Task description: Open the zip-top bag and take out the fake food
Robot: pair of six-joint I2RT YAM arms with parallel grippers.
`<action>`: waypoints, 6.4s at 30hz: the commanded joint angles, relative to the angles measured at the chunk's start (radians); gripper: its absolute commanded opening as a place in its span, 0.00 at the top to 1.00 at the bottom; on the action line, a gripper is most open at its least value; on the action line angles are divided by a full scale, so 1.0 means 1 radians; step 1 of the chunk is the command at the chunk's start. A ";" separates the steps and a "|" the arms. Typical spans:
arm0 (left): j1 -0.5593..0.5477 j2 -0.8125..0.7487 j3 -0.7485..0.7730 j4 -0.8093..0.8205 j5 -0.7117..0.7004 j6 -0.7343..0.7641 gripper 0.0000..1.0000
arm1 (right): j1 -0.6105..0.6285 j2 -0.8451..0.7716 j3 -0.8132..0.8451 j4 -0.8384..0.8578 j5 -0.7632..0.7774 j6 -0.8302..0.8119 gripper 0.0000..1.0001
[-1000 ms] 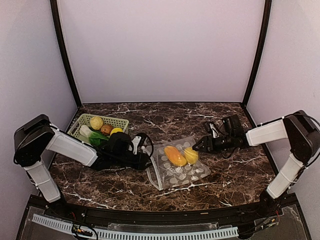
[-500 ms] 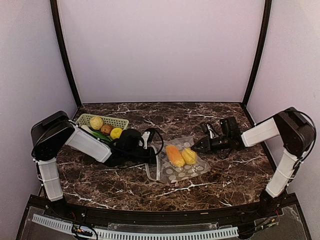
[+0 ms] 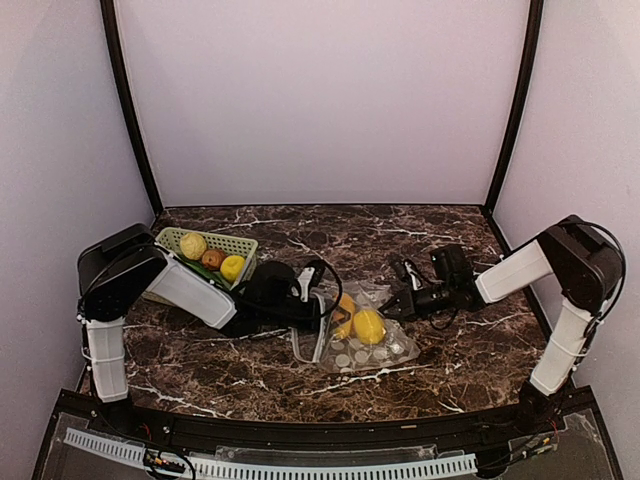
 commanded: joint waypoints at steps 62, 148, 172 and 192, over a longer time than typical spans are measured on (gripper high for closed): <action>0.704 -0.952 -0.291 -0.672 -0.243 0.076 0.49 | -0.083 -0.091 -0.112 0.032 -0.008 -0.013 1.00; -0.102 0.064 0.011 0.145 0.159 -0.029 0.31 | 0.020 -0.096 -0.179 0.088 0.086 0.033 1.00; -0.191 0.202 0.125 0.203 0.181 -0.037 0.21 | 0.223 -0.073 -0.281 0.295 0.484 0.295 1.00; -0.172 0.081 -0.072 0.267 0.167 -0.017 0.55 | 0.197 -0.166 -0.321 0.291 0.512 0.297 1.00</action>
